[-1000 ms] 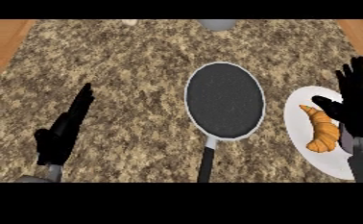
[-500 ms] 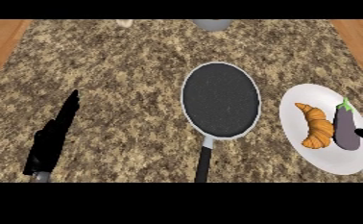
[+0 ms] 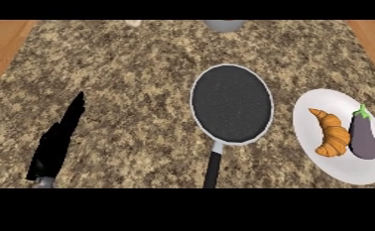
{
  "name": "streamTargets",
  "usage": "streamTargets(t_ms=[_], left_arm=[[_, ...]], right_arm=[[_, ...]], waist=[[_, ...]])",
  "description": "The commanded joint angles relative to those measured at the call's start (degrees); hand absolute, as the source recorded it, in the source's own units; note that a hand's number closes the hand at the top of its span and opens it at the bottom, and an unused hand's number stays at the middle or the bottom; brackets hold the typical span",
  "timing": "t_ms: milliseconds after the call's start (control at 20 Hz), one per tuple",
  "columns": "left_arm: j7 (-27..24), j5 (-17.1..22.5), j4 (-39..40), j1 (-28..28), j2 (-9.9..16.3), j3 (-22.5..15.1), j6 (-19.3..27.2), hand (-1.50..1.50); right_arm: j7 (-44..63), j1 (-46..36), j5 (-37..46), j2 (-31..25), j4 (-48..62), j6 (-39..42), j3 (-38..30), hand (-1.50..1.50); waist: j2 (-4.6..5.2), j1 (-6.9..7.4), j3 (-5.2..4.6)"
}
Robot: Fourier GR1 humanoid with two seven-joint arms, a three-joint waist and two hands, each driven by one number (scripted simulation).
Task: Pick the croissant from the plate and place it in the pan
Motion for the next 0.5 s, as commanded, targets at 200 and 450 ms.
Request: streamTargets(t_ms=[200,450], left_arm=[[0.14,-1.1,-2.71,2.55,-0.79,0.06,-0.7,0.0],[0.32,-2.28,-2.26,1.99,-1.05,1.28,-2.36,0.0]], right_arm=[[13.64,-9.69,-3.22,-5.02,-3.71,13.02,2.92,-1.5],[17.73,-18.1,0.36,-0.91,5.13,17.48,5.73,-1.5]], waist=[[0.16,1.36,0.04],[0.27,1.42,0.09]])
